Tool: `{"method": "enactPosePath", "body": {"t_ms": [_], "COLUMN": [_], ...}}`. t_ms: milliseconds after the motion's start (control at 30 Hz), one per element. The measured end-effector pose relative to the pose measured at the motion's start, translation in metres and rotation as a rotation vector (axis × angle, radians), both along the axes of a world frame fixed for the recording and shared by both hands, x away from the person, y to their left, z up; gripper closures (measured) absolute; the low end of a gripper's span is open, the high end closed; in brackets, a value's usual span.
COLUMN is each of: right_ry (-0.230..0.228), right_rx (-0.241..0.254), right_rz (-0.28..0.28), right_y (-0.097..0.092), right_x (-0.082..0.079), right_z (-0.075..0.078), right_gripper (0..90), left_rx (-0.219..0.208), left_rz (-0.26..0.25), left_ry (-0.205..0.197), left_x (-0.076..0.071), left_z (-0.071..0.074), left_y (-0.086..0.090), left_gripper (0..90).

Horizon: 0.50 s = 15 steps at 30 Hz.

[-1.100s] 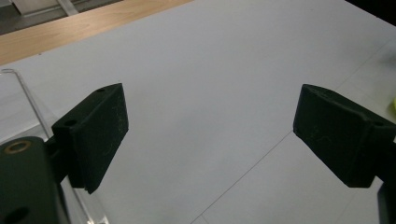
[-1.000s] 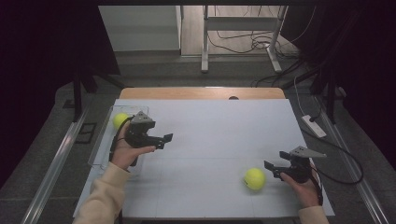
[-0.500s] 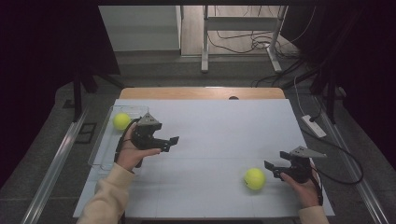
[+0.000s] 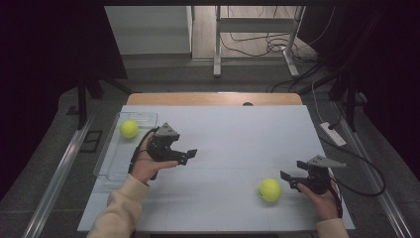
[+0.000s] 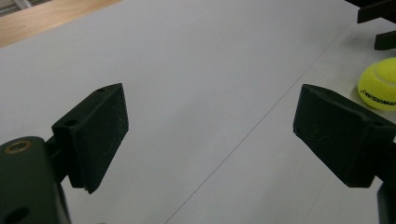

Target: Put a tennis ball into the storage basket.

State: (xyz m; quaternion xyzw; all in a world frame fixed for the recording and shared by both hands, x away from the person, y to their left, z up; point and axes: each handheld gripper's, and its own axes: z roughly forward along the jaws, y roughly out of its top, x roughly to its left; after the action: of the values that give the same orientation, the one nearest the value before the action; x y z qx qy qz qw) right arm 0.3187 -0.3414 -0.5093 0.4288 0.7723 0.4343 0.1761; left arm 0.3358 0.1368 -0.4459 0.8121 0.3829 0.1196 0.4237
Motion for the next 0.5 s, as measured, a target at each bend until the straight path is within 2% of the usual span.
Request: {"method": "enactPosePath", "body": {"t_ms": [500], "right_ry": [0.0], "right_rx": [-0.002], "right_rz": [-0.001], "right_y": [0.0], "right_x": [0.0], "right_z": [0.0], "right_gripper": [14.9], "left_rx": [0.006], "left_rz": [-0.044], "left_ry": [0.008], "left_x": [0.0], "left_z": [-0.005], "left_y": [-0.017], "left_gripper": [11.2]}}
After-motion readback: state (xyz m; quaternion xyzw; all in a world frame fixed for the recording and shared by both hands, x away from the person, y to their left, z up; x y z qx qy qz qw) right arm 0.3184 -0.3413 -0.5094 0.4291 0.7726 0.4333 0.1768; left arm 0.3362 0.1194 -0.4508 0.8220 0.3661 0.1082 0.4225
